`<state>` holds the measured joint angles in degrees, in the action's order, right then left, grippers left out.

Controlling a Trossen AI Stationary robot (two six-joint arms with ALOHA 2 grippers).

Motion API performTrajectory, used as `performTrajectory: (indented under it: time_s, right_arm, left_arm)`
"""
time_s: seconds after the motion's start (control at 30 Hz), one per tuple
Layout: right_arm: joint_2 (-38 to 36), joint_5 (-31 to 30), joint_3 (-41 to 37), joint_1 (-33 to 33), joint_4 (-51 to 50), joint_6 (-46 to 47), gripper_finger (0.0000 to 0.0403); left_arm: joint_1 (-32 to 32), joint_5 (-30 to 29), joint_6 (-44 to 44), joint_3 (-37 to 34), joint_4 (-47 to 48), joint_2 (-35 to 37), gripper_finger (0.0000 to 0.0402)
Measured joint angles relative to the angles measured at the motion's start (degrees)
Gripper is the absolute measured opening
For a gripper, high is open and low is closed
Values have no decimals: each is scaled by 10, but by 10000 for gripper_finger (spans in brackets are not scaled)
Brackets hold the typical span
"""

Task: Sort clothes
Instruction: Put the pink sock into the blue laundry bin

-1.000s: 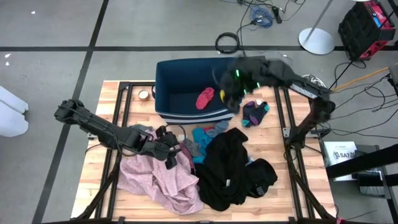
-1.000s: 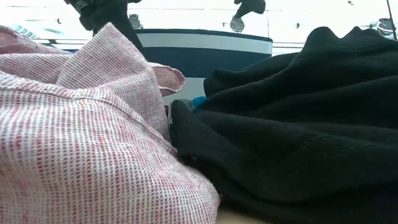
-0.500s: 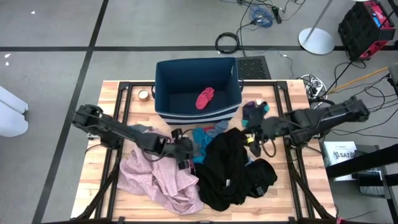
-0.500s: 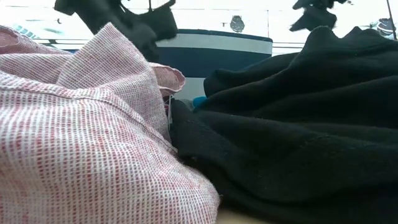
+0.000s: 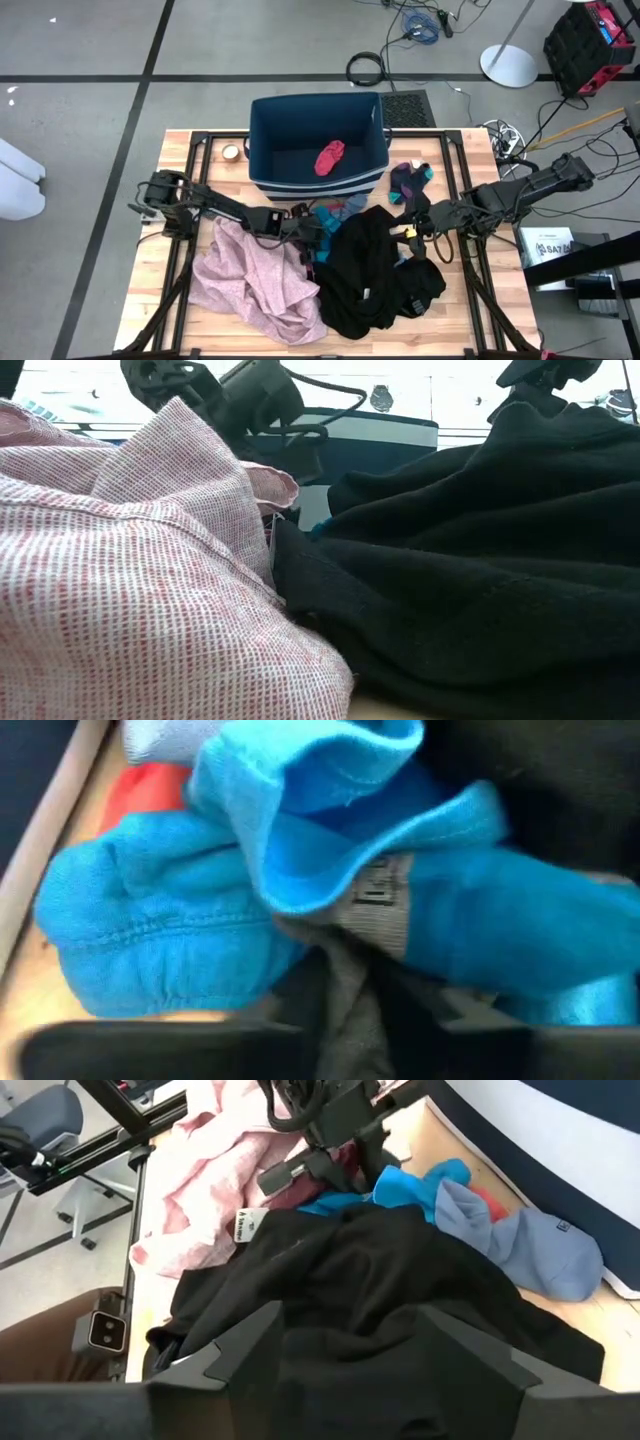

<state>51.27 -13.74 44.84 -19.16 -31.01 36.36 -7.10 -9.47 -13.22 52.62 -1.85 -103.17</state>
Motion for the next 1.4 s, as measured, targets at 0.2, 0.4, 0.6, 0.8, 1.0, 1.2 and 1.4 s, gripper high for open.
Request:
performTrajectory:
  time_s: [0.2, 0.4, 0.6, 0.8, 1.0, 1.2, 1.4]
  right_arm:
    - [0, 2, 0, 0, 0, -11, 215]
    - [-2, 2, 0, 0, -1, -19, 215]
    - [-2, 2, 0, 0, 0, -23, 215]
    - [-4, 2, 0, 0, 9, -28, 215]
    - [-24, 2, 0, 0, 13, -30, 215]
    - [-46, 2, 1, 0, 10, -25, 215]
    - [-51, 2, 1, 0, 10, -31, 215]
  left_arm:
    - [-24, 104, 2, 0, -37, 51, 14]
    - [-62, 107, 49, 0, -119, 161, 6]
    - [-73, 66, 115, 0, -206, 231, 5]
    - [-54, 69, 132, 1, -270, 218, 5]
    - [-44, 127, 91, 17, -274, 143, 5]
    - [-70, 119, 62, 30, -77, 179, 4]
    - [-105, 111, -25, 30, 187, 273, 4]
